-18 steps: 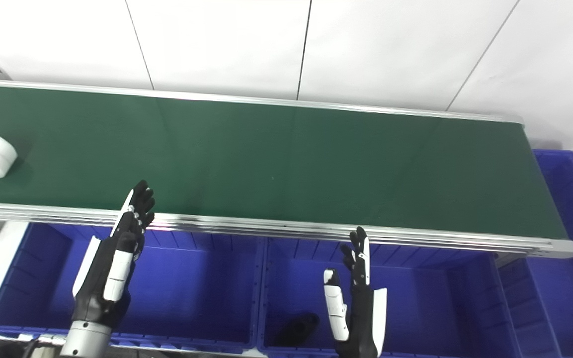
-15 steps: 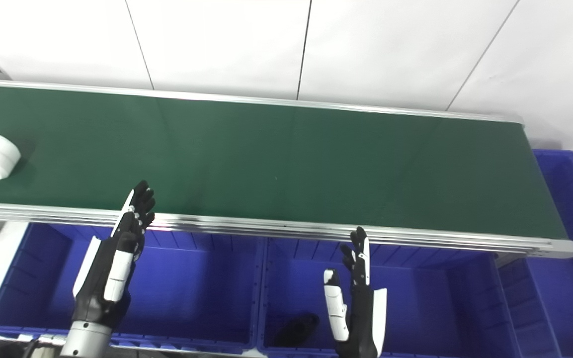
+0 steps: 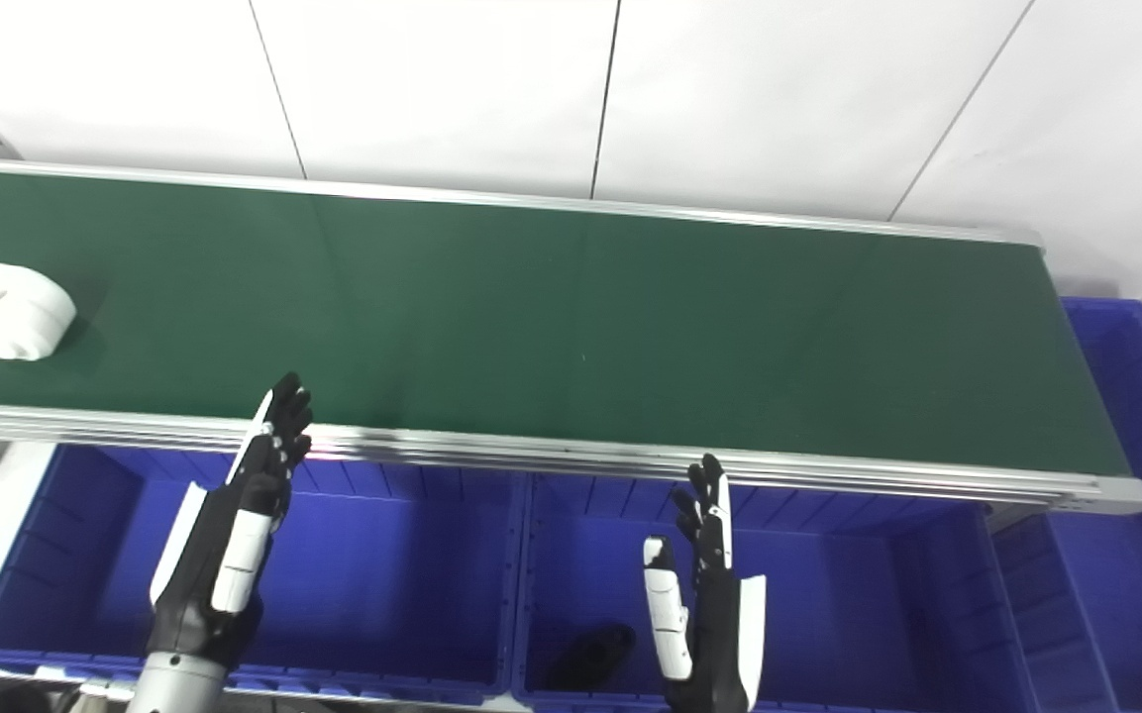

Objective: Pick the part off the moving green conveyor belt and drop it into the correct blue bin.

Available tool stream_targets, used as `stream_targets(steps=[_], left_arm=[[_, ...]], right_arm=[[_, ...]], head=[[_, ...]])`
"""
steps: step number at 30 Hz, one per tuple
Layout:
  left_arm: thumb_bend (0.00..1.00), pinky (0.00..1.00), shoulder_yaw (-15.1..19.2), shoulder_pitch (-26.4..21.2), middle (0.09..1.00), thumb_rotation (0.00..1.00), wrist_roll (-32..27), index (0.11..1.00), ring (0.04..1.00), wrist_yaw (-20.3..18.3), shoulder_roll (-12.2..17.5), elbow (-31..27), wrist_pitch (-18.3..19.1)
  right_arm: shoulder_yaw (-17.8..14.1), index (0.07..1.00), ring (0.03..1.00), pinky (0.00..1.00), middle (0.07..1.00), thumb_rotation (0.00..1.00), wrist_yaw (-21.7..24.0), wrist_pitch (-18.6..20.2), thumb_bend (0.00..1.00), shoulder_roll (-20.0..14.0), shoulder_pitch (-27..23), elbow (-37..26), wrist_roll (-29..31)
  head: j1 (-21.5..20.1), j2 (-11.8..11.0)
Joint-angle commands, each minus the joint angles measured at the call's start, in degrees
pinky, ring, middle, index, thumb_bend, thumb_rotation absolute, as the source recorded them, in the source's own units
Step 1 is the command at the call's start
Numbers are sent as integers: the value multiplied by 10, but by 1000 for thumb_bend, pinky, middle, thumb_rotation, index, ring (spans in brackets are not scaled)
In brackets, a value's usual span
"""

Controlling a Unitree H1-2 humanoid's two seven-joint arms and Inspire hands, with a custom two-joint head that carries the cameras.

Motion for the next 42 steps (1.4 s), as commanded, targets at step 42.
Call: stream_targets(steps=[42], left_arm=[[741,953,-36,-48,1000,727,142,1000,980,49,-1,38,-143]], right_arm=[[-46,974,928,940,958,1000,39,-126,607,-10,-39,116,56]], head=[[195,-147]])
